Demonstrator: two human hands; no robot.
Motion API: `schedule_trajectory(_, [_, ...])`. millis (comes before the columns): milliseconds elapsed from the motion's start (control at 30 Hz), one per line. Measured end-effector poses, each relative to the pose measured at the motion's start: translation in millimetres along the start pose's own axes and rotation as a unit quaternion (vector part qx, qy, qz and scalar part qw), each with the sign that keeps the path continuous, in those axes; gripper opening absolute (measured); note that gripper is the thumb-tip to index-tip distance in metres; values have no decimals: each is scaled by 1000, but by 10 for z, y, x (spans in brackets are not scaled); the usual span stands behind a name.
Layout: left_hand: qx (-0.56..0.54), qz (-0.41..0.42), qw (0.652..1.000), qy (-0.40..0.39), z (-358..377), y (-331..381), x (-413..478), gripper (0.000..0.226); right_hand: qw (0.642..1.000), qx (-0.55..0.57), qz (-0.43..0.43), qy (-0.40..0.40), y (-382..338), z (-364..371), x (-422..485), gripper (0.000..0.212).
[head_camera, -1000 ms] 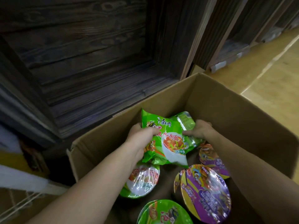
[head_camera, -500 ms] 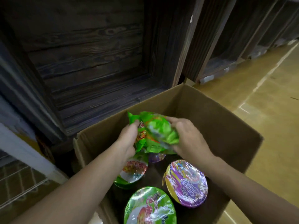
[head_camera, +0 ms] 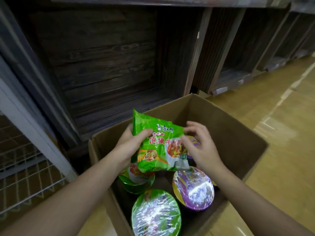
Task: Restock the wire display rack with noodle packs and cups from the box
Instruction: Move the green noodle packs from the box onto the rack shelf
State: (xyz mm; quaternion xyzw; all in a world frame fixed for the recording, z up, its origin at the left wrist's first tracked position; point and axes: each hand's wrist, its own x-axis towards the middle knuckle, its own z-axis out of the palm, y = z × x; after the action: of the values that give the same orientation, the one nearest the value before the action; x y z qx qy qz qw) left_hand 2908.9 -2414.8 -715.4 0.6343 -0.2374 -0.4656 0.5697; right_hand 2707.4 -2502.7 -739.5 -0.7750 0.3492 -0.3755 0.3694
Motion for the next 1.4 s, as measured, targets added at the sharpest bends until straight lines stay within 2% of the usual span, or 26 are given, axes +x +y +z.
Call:
schedule_trajectory(33, [-2,11,1000,-6,-5,-22,-26,42,996,12,93,13,-20,27,47,50])
schedule_trajectory(100, [-26,33,999,-28,0,-42,-84,41,959,106,258,-48,-55,79,105,83])
schedule_trajectory(133, [-40,43,998,-37,-1,-38,-113,45,931,181,306,-83,-59,102,109,95])
schedule_trajectory(200, [-58,56,995,-58,-24,-10,-147,58,895,278,332,-109,-117,114,90,93])
schedule_trajectory(300, [-31,57,995,-73,-30,50,-216,52,896,314,305,-79,-211,129,75,68])
schedule_trajectory(400, [44,46,997,-46,7,126,-285,34,905,307,290,-46,-312,163,111,45])
schedule_trajectory(533, [82,94,992,26,14,300,-408,36,900,345,264,-43,-489,213,151,53])
schedule_trajectory(633, [86,111,989,37,-32,464,-552,40,903,355,239,-43,-644,242,183,55])
schedule_trajectory(733, [104,113,987,45,-162,646,-775,46,906,361,215,-60,-867,297,203,48])
schedule_trajectory(833, [108,109,986,71,-421,824,-1090,52,925,323,182,-83,-1258,417,197,56])
schedule_trajectory(933, [115,137,981,80,-724,1017,-1491,44,950,278,125,-73,-1719,579,158,25])
schedule_trajectory(1000, [120,150,978,80,-932,1165,-1756,38,958,262,91,-72,-2017,689,111,19])
schedule_trajectory(1267, [105,208,953,192,-1799,1594,-2444,23,964,246,-27,-94,-3169,1268,-85,31])
schedule_trajectory(1400, [105,214,935,261,-2339,1635,-2632,24,961,225,-46,-152,-3553,1705,-169,39])
